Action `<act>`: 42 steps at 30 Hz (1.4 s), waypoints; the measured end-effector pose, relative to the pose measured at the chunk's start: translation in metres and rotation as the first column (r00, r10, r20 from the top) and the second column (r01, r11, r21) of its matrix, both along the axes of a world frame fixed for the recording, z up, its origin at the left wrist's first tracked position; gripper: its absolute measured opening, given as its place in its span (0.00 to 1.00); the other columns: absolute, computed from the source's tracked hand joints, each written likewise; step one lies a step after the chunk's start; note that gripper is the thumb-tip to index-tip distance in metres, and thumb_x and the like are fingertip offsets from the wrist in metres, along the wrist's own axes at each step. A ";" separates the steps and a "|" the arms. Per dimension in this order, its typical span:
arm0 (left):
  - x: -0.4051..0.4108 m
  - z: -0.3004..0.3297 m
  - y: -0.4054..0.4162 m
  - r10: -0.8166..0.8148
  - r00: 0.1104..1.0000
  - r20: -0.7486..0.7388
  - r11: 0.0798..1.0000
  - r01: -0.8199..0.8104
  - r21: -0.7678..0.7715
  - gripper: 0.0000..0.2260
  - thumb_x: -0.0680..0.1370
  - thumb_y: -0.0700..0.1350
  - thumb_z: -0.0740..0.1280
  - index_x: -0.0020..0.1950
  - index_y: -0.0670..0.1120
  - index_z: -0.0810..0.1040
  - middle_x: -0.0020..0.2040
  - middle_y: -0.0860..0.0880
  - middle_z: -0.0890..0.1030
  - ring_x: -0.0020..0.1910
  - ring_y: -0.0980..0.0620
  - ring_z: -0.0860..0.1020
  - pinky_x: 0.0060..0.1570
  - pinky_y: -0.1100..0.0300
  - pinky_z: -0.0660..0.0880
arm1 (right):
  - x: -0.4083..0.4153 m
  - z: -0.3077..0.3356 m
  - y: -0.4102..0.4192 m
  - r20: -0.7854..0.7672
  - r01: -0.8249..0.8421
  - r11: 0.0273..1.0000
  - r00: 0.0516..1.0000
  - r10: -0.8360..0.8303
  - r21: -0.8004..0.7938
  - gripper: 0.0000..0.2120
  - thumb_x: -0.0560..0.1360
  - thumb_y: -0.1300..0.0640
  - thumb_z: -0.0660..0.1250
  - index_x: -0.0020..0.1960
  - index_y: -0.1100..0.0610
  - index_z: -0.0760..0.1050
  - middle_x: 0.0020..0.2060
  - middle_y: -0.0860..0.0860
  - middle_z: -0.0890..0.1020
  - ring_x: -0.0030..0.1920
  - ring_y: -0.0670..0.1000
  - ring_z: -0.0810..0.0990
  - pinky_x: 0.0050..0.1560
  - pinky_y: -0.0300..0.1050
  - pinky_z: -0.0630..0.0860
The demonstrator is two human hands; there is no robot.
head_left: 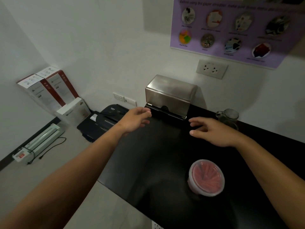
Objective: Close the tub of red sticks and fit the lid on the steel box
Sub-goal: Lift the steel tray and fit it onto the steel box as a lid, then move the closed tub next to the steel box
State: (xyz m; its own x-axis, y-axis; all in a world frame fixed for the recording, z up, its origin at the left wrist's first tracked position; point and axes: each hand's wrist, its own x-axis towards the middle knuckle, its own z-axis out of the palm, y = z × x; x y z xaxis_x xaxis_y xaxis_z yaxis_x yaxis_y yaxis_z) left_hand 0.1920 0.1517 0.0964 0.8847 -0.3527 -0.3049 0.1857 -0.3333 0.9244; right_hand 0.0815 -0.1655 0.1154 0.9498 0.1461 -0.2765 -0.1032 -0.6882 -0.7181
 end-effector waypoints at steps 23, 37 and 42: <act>-0.198 -0.041 -0.025 -0.020 0.992 -0.127 0.997 0.010 -0.077 0.09 0.85 0.48 0.68 0.65 0.54 0.79 0.61 0.50 0.85 0.57 0.48 0.85 0.57 0.54 0.83 | -0.149 -0.034 0.012 0.110 0.140 0.988 0.985 -0.133 -0.065 0.26 0.79 0.45 0.71 0.75 0.46 0.72 0.71 0.43 0.73 0.68 0.44 0.72 0.55 0.34 0.70; -0.228 -0.083 -0.109 0.099 0.959 -0.265 0.992 -0.117 -0.051 0.17 0.83 0.49 0.70 0.70 0.45 0.77 0.59 0.41 0.86 0.44 0.51 0.83 0.51 0.51 0.84 | -0.159 -0.080 -0.013 0.056 -0.022 0.999 0.998 0.023 -0.032 0.43 0.71 0.38 0.77 0.80 0.40 0.61 0.77 0.40 0.60 0.73 0.38 0.61 0.58 0.26 0.60; -0.229 -0.087 -0.112 0.106 0.972 -0.210 0.991 -0.119 -0.053 0.13 0.84 0.47 0.69 0.67 0.46 0.79 0.57 0.38 0.86 0.46 0.51 0.83 0.52 0.53 0.84 | -0.155 -0.096 -0.018 0.053 -0.101 0.993 0.993 0.105 -0.058 0.54 0.63 0.29 0.76 0.80 0.33 0.49 0.80 0.32 0.48 0.75 0.38 0.54 0.69 0.41 0.60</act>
